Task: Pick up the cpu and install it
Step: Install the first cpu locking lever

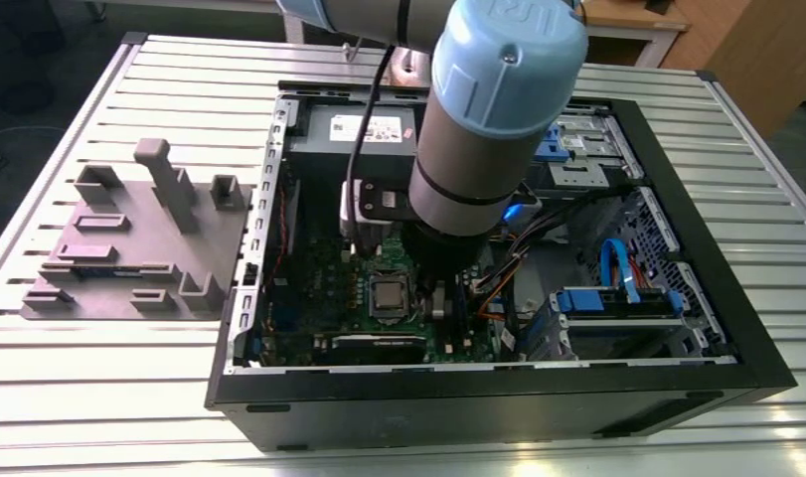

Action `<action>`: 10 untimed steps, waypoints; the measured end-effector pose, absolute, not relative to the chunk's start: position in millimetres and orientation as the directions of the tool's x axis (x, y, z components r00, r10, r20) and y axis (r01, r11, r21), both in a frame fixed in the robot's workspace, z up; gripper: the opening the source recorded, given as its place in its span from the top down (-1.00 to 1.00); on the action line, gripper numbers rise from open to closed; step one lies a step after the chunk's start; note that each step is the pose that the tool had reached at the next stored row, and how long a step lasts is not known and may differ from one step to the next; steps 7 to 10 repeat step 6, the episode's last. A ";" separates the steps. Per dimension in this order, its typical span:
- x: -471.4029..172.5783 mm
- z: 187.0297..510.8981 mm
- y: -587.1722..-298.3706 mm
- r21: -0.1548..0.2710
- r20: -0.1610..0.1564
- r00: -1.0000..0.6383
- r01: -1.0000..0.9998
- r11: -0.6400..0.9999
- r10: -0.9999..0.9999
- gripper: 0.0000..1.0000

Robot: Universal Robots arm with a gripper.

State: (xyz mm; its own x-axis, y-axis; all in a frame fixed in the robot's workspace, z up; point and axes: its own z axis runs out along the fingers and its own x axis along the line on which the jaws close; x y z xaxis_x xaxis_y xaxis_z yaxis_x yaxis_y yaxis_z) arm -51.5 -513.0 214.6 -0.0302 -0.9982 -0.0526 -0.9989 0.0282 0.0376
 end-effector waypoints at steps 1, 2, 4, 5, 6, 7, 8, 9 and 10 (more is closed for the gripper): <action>-51.5 214.8 -513.1 0.038 -0.053 -0.030 -0.999 0.028 -0.998 0.80; -51.5 215.0 -513.1 0.038 -0.053 -0.030 -0.999 0.028 -0.998 0.80; -51.5 215.4 -513.1 0.038 -0.053 -0.030 -0.999 0.028 -0.998 0.80; -51.5 215.5 -513.1 0.038 -0.053 -0.030 -0.999 0.028 -0.998 0.80; -51.5 215.7 -513.1 0.038 -0.053 -0.030 -0.999 0.028 -0.998 0.80; -51.5 215.7 -513.1 0.038 -0.053 -0.030 -0.999 0.028 -0.998 0.80; -51.5 215.7 -513.1 0.038 -0.053 -0.030 -0.999 0.028 -0.998 0.80; -51.5 215.7 -513.1 0.038 -0.053 -0.030 -0.999 0.028 -0.998 0.80; -51.5 215.7 -513.1 0.038 -0.053 -0.030 -0.999 0.028 -0.998 0.80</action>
